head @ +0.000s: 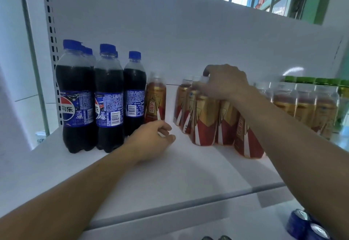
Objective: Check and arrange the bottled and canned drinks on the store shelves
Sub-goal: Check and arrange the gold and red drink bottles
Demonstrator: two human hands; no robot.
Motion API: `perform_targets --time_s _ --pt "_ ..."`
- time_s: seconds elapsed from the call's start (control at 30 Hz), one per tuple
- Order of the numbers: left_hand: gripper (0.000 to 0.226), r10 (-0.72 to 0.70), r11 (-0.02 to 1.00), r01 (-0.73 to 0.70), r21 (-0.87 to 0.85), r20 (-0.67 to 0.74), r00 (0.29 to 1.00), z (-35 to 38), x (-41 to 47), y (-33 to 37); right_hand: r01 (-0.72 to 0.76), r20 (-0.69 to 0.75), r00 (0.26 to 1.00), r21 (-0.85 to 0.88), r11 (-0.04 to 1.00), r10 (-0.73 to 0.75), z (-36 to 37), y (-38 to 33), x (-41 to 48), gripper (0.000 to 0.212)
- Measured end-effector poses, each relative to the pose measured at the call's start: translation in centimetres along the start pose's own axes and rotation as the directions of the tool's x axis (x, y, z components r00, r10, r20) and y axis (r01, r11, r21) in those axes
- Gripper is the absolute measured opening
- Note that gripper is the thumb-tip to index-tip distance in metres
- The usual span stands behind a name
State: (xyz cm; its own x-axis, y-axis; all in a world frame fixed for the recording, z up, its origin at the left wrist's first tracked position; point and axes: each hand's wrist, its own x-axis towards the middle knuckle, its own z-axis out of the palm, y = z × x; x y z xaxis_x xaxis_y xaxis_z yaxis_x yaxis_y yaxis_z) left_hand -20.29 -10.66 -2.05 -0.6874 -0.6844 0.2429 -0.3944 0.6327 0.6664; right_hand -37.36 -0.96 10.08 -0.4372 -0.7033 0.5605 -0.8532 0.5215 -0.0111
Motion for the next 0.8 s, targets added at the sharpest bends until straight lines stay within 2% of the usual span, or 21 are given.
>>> perform_targets --time_s 0.07,0.17,0.3,0.37,0.43,0.47,0.5,0.57,0.6,0.63,0.7,0.73,0.8 --pt "0.040 0.016 0.996 -0.016 -0.088 -0.001 1.000 0.0 -0.1 0.4 0.030 -0.058 0.998 0.136 0.990 -0.023 -0.2 -0.3 -0.2 0.056" --pt "0.060 0.041 0.952 -0.042 -0.302 -0.010 0.999 0.2 -0.1 0.8 0.093 -0.122 0.991 0.332 0.939 -0.055 -0.1 -1.0 -0.3 0.047" --pt "0.100 0.080 0.856 -0.056 -0.514 0.024 0.997 0.3 -0.2 1.4 0.112 -0.190 0.982 0.651 0.751 0.019 0.1 -2.4 -0.2 0.036" --pt "0.099 0.046 0.797 -0.075 -0.599 -0.063 0.997 0.3 -0.3 1.4 0.138 -0.219 0.975 0.754 0.643 0.048 0.3 -3.4 -0.1 0.034" --pt "0.083 0.030 0.736 -0.145 -0.661 -0.182 0.983 -0.1 -0.3 1.1 0.174 -0.232 0.972 0.825 0.538 0.042 0.7 -4.5 0.1 0.035" --pt "0.077 0.032 0.695 -0.165 -0.699 -0.200 0.979 -0.2 -0.3 1.0 0.169 -0.201 0.979 0.884 0.436 0.029 0.9 -4.8 0.1 0.036" --pt "0.071 0.031 0.648 -0.166 -0.743 -0.193 0.981 -0.4 -0.4 0.9 0.138 -0.144 0.990 0.948 0.285 0.002 1.3 -4.9 0.3 0.038" --pt "0.058 0.031 0.560 -0.130 -0.818 -0.136 0.990 -0.7 -0.6 1.2 0.001 -0.010 0.992 0.997 -0.074 -0.125 2.1 -4.6 0.4 0.054" --pt "0.052 0.031 0.521 -0.098 -0.848 -0.097 0.995 -0.7 -0.7 1.5 -0.095 0.055 0.979 0.974 -0.204 -0.195 2.8 -4.4 0.3 0.066" --pt "0.047 0.031 0.479 -0.061 -0.876 -0.052 0.998 -0.7 -0.9 1.8 -0.170 0.098 0.962 0.944 -0.281 -0.254 3.6 -4.2 0.1 0.076" --pt "0.044 0.030 0.412 0.008 -0.911 0.022 0.999 -0.5 -1.0 2.0 -0.202 0.122 0.958 0.930 -0.307 -0.260 5.0 -4.0 -0.4 0.086" --pt "0.047 0.032 0.414 0.030 -0.910 0.047 0.998 -0.4 -1.0 2.0 -0.181 0.122 0.969 0.940 -0.288 -0.213 5.4 -4.0 -0.5 0.093" --pt "0.056 0.014 0.483 0.041 -0.875 0.054 0.998 -0.2 -1.0 2.3 -0.130 0.112 0.990 0.961 -0.243 -0.085 5.8 -3.9 -0.6 0.115"
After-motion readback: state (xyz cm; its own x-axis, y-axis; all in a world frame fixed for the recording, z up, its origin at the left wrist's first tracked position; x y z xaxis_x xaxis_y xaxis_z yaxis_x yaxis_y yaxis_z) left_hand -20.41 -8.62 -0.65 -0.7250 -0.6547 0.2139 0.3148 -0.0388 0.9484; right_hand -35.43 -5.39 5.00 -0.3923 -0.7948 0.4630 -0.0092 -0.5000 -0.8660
